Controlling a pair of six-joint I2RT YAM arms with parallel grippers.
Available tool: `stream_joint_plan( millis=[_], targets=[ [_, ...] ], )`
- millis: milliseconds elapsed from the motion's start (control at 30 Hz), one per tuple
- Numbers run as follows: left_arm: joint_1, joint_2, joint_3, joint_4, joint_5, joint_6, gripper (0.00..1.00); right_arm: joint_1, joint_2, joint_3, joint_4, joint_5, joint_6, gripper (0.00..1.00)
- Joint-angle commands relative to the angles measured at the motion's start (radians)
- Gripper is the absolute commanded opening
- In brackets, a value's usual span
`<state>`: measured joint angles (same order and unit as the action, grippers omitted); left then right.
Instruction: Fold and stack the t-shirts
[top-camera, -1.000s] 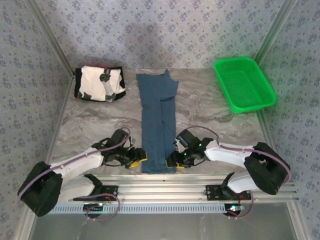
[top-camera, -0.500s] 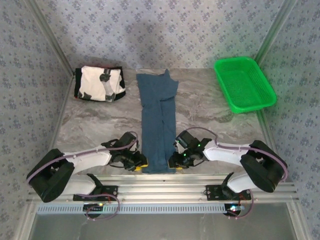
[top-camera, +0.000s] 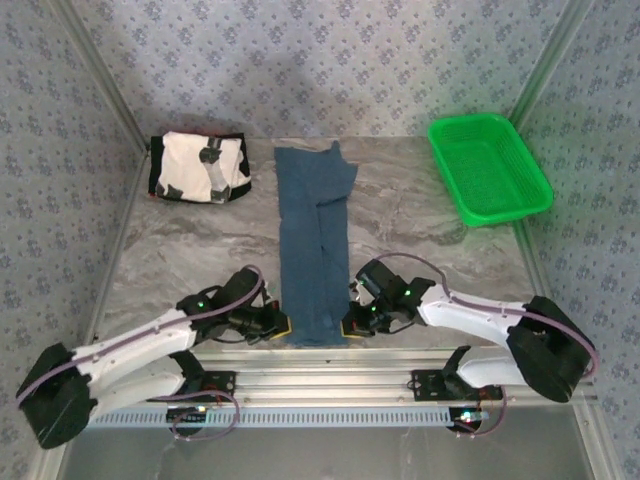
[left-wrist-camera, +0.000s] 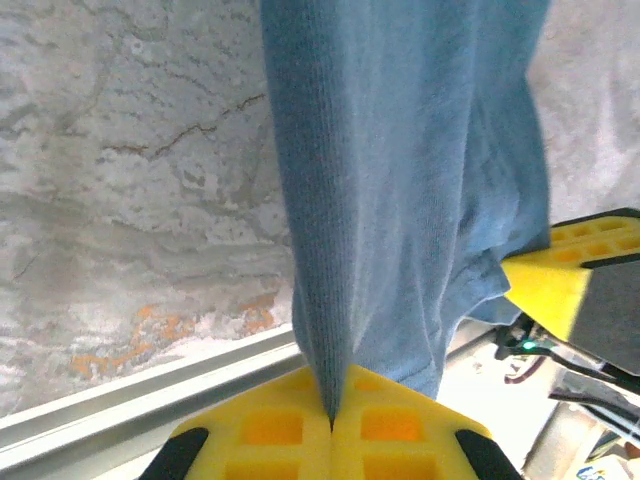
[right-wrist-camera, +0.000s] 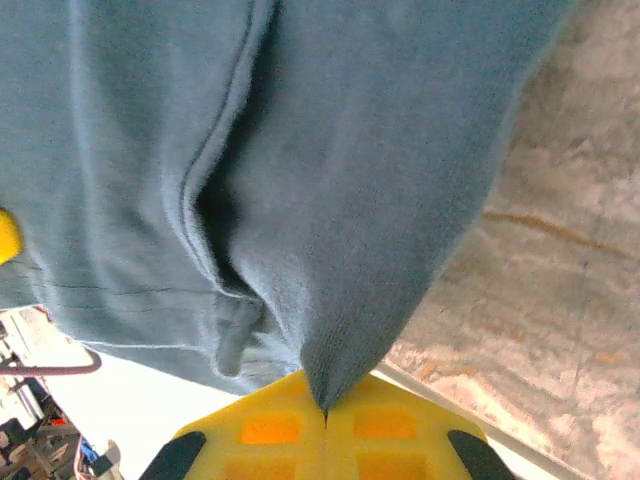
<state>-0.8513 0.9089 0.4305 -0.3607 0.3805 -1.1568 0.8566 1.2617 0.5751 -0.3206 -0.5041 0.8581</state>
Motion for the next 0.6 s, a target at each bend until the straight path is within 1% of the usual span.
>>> stream_joint_plan(
  millis=[0, 200, 300, 367, 433, 500, 567],
  targets=[
    [-0.008, -0.045, -0.035, -0.096, -0.037, -0.057, 0.00, 0.008, -0.025, 0.040, -0.075, -0.023, 0.036, 0.00],
    [-0.004, -0.102, 0.044, -0.169, -0.076, -0.052, 0.00, -0.002, -0.057, 0.123, -0.160, -0.022, 0.046, 0.00],
    [0.037, -0.067, 0.092, -0.135, -0.049, -0.038, 0.00, -0.069, -0.046, 0.183, -0.184, -0.043, 0.033, 0.00],
    [0.089, -0.017, 0.154, -0.157, -0.034, 0.018, 0.00, -0.126, -0.007, 0.234, -0.201, -0.065, -0.008, 0.00],
    [0.187, 0.038, 0.210, -0.169, 0.003, 0.076, 0.00, -0.195, 0.052, 0.306, -0.231, -0.077, -0.060, 0.00],
    [0.291, 0.095, 0.251, -0.141, 0.061, 0.119, 0.00, -0.252, 0.123, 0.377, -0.242, -0.100, -0.114, 0.00],
    [0.374, 0.171, 0.325, -0.152, 0.088, 0.186, 0.00, -0.306, 0.208, 0.461, -0.267, -0.114, -0.170, 0.00]
  ],
)
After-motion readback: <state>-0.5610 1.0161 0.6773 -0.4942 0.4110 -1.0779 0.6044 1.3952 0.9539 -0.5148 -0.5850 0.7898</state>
